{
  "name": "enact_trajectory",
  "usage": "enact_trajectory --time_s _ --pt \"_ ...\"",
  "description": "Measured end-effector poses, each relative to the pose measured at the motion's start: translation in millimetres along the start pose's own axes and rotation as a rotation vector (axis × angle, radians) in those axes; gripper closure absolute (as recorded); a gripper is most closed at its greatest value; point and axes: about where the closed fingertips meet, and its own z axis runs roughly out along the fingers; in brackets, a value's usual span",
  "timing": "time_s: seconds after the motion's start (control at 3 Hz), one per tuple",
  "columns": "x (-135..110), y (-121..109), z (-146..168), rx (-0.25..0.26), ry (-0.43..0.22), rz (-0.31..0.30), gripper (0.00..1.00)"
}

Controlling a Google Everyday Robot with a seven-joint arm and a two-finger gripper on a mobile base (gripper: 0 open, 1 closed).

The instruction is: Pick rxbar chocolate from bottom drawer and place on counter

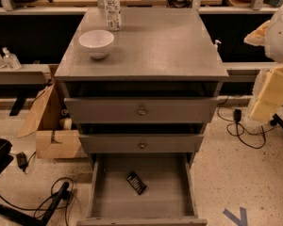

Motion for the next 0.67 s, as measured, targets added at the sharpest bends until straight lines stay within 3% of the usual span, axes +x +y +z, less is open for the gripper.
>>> enact_trajectory --time_s 0.33,0.67 --pt "0 0 0 0.0 0.0 0.0 0.0" --pt "-4 -3 24 0.008 -0.045 0.004 0.0"
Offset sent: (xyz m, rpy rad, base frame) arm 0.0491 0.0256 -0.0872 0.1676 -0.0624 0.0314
